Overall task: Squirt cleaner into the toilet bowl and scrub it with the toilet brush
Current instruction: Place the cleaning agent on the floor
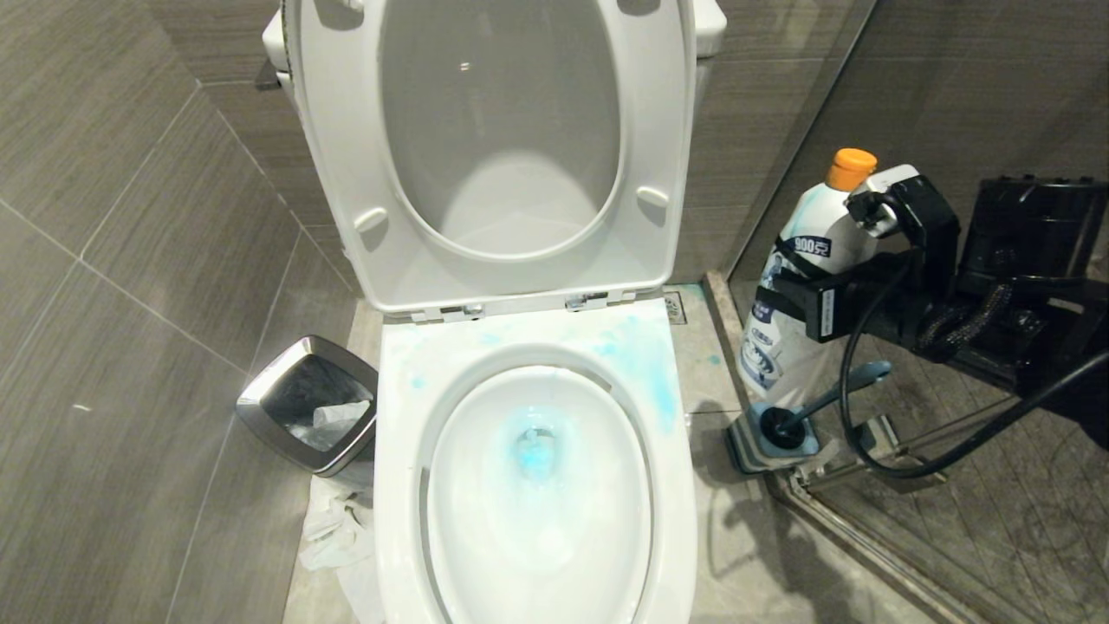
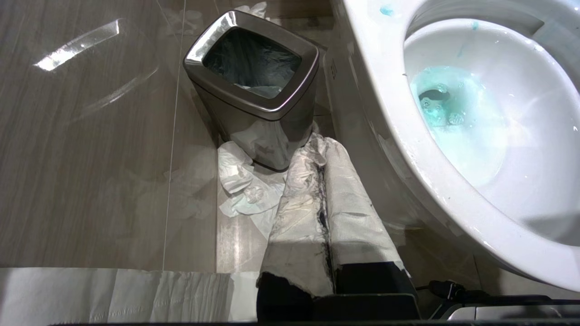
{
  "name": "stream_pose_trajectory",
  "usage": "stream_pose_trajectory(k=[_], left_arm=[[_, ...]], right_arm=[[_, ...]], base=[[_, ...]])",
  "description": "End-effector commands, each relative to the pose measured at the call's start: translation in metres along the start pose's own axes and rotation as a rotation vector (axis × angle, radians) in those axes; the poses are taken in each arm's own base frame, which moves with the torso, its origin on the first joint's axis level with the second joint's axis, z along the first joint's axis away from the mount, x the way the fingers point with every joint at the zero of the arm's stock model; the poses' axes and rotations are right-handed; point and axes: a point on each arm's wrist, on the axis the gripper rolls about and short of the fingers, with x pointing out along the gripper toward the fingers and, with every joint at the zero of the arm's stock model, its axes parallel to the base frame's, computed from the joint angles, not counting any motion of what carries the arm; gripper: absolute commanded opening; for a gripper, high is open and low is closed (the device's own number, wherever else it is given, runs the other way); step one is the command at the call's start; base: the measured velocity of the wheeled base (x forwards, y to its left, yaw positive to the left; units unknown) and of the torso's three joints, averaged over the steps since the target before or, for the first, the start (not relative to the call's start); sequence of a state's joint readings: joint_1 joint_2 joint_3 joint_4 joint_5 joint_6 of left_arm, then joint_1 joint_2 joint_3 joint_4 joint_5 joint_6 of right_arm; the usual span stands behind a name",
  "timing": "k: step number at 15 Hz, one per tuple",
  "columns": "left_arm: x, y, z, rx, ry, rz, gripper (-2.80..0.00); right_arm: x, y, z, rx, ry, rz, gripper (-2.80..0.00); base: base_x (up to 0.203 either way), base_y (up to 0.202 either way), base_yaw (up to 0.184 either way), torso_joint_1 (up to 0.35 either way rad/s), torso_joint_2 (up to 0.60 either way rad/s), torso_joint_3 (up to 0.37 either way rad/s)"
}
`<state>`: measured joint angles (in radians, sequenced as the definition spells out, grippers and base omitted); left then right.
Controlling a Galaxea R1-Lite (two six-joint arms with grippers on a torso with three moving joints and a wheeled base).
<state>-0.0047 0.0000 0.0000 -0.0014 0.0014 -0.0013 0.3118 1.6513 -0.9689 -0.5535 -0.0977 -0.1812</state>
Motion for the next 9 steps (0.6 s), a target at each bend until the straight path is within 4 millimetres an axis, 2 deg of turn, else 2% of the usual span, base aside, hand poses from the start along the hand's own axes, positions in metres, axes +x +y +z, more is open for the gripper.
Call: stream_pose_trajectory(k=[1,3,5,9], left_arm=[[0.000,0.000,0.000,0.000,-0.001,0.000,-2.80],[0.000,0.000,0.000,0.000,0.000,0.000,-2.80],[0.000,0.000,0.000,0.000,0.000,0.000,-2.80],[0.000,0.000,0.000,0.000,0.000,0.000,-2.80]], right_arm=[[0.035,0.012,-0.025,0.009,0.007,0.001,-2.80],[0.069,0.020,-0.046,0.020,-0.054,-0.046,-2.80],[0.089,0.023,-0.054,0.033,-0.153,-0.136,-2.80],[0.079,0.019,-0.037,0.007,-0.192,-0.183,-2.80]], base=[[0.000,0.000,0.000,0.000,0.00,0.000],[0.000,0.000,0.000,0.000,0.00,0.000],[0.000,0.000,0.000,0.000,0.00,0.000],[0.000,0.000,0.000,0.000,0.00,0.000]])
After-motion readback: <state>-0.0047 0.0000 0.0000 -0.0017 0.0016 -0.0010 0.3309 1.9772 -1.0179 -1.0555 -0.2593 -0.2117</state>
